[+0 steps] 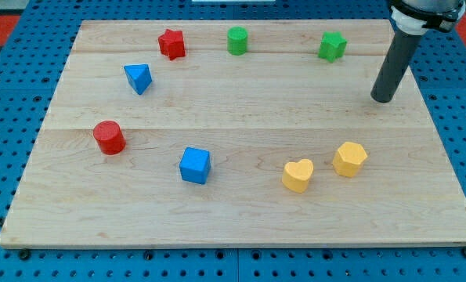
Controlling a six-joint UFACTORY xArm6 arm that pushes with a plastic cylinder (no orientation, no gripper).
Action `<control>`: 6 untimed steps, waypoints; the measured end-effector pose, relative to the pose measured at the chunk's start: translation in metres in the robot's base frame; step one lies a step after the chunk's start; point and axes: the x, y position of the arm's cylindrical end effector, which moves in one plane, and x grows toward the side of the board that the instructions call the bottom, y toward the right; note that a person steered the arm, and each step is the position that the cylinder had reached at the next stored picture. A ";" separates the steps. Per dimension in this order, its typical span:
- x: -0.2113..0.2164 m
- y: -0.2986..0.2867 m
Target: Nudge the yellow hexagon down a bit
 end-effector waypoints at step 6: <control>0.070 -0.097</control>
